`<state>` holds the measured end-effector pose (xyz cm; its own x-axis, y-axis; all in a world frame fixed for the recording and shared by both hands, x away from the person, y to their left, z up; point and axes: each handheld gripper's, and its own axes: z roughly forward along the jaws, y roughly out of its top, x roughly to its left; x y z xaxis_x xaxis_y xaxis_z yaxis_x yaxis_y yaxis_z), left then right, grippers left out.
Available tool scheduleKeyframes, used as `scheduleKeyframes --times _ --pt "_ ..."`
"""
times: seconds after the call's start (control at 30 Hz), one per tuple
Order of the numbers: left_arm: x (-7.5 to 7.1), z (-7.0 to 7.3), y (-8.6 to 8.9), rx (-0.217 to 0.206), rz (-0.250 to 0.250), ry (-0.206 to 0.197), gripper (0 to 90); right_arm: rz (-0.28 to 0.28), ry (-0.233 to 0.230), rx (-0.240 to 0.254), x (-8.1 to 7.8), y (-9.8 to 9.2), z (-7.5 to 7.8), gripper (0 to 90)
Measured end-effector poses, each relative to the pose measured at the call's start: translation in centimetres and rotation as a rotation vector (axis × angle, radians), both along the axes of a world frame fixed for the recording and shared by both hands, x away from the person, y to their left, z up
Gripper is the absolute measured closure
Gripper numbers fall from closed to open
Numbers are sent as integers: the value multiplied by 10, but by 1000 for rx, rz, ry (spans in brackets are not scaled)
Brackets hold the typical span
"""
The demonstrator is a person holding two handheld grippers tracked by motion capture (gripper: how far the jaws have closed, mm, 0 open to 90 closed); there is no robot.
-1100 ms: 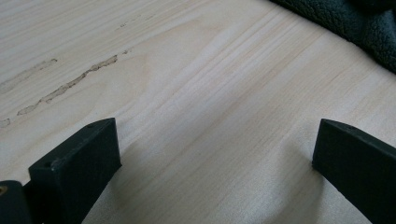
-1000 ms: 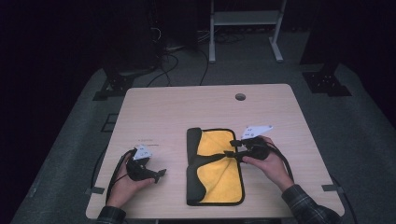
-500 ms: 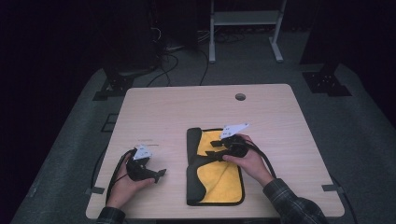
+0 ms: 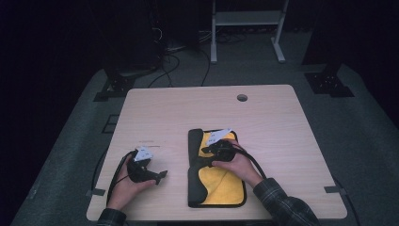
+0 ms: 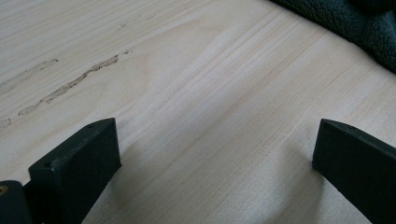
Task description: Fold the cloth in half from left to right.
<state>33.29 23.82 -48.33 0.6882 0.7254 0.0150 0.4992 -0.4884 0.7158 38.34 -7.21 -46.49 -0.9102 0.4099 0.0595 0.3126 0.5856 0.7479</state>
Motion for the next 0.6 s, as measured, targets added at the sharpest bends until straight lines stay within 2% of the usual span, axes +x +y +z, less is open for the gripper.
scheduleKeyframes --times 0.1,0.2,0.37,0.5,0.6 --pt "0 0 0 0 0 0 0 3 -10 -40 -1 6 -7 509" --pt "0 0 0 1 0 0 0 -11 -14 -41 0 7 -6 607" --pt "0 0 0 1 0 0 0 -30 -4 -9 3 2 -5 834" --pt "0 0 0 0 0 0 0 -54 11 45 6 -4 2 854" --pt "0 0 0 0 0 0 0 -73 2 76 10 -11 9 855"
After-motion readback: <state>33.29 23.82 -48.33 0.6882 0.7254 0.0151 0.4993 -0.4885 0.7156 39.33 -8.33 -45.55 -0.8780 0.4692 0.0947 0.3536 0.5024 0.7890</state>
